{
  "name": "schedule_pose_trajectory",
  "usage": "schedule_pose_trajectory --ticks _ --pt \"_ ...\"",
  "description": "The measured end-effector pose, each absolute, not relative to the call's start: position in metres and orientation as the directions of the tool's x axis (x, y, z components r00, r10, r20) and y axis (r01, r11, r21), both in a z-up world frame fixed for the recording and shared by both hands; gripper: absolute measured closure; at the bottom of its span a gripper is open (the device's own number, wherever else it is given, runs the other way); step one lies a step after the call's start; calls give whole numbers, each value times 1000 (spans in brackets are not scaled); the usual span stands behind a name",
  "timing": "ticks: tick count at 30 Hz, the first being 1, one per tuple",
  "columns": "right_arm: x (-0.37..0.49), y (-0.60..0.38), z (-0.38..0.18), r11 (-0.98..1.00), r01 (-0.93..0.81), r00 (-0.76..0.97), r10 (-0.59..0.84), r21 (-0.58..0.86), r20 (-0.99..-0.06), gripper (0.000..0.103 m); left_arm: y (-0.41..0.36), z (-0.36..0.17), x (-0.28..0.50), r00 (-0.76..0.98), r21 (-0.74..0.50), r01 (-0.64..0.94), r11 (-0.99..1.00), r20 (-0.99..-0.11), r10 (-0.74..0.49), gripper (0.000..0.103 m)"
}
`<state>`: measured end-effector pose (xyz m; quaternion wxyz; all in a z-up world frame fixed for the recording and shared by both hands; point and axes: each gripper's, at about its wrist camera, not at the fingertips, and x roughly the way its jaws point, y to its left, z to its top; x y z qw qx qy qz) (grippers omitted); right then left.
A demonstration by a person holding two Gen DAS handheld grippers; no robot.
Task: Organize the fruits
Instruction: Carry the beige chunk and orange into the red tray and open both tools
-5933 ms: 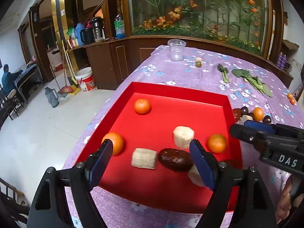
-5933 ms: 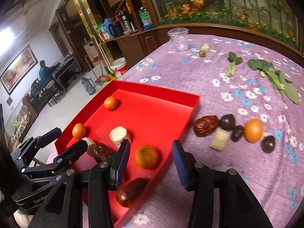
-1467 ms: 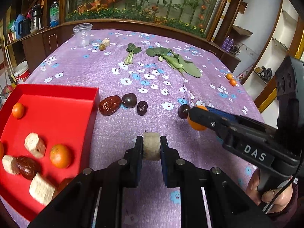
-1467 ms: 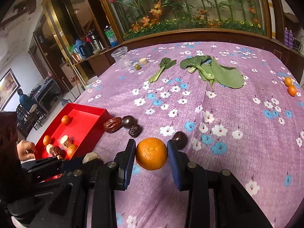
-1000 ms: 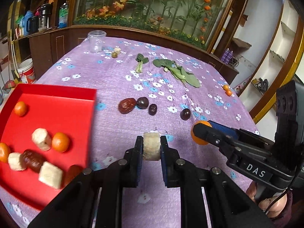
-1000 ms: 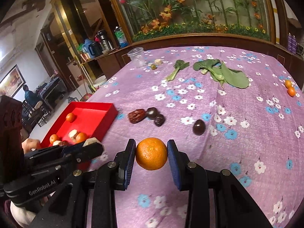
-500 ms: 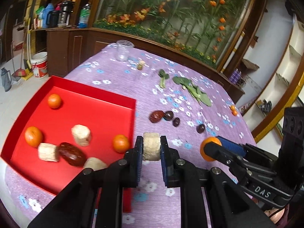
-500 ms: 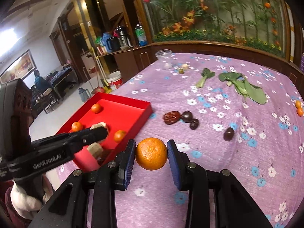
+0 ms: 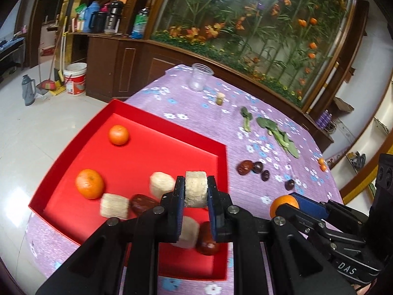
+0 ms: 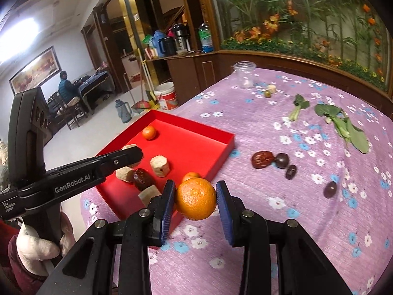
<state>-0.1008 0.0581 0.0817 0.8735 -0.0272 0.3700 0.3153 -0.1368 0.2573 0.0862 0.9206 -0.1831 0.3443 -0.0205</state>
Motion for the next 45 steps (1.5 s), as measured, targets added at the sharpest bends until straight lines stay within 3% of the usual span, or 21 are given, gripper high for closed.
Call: schedule_pose_trajectory --ticks 15,30,40,41,43,45 --pt "-48 126 59 770 -608 450 533 191 -717 65 302 82 -87 743 -307 -143 941 -661 -102 87" --pt "2 156 21 780 -605 398 471 161 -787 65 304 40 4 563 -208 -144 968 -821 -93 87" --pt "10 159 15 771 -615 387 477 165 -789 64 299 30 13 531 -180 -148 973 -844 -75 85" --pt "10 158 15 770 -616 385 479 168 -789 64 299 30 13 532 -183 -150 972 -843 -77 84" --pt "10 159 15 769 -617 385 481 168 -788 63 300 31 13 536 -187 -159 969 -841 -74 68" --pt "9 158 16 769 -618 390 480 163 -786 63 301 33 12 544 -185 -168 968 -837 -66 58"
